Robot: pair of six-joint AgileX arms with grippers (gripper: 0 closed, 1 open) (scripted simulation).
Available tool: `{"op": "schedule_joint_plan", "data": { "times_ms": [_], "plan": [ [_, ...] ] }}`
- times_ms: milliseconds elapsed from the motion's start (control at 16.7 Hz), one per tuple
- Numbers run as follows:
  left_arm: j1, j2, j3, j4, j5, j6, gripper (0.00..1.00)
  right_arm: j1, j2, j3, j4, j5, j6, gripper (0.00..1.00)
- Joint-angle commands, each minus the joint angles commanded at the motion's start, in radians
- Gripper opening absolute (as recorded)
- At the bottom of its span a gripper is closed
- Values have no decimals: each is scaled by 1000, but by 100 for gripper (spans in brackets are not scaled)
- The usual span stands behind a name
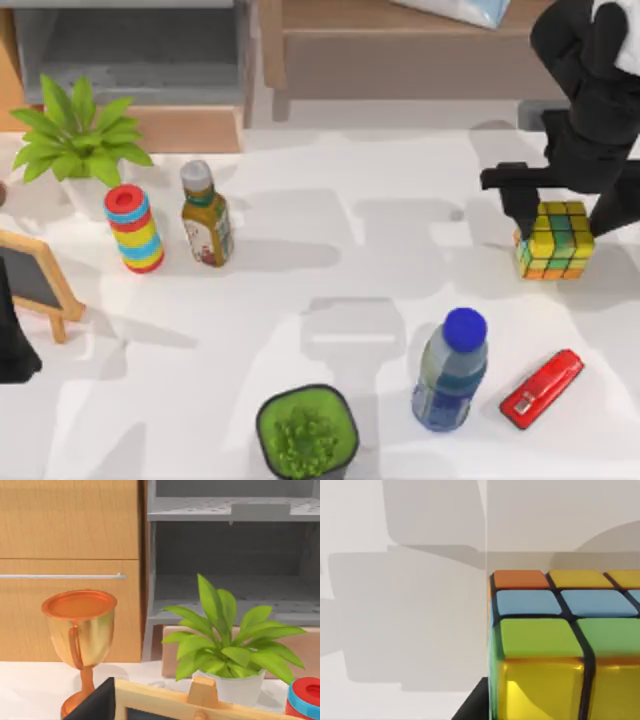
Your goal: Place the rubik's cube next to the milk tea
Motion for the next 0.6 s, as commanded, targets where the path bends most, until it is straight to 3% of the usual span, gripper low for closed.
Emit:
{"op": "schedule_joint_plan", "data": {
  "times_ms": [240,600],
  "plan": [
    [0,0,0,0,0,0,100,0,0,0,0,0,0,98],
    [0,0,0,0,0,0,100,0,0,0,0,0,0,100]
  ]
}}
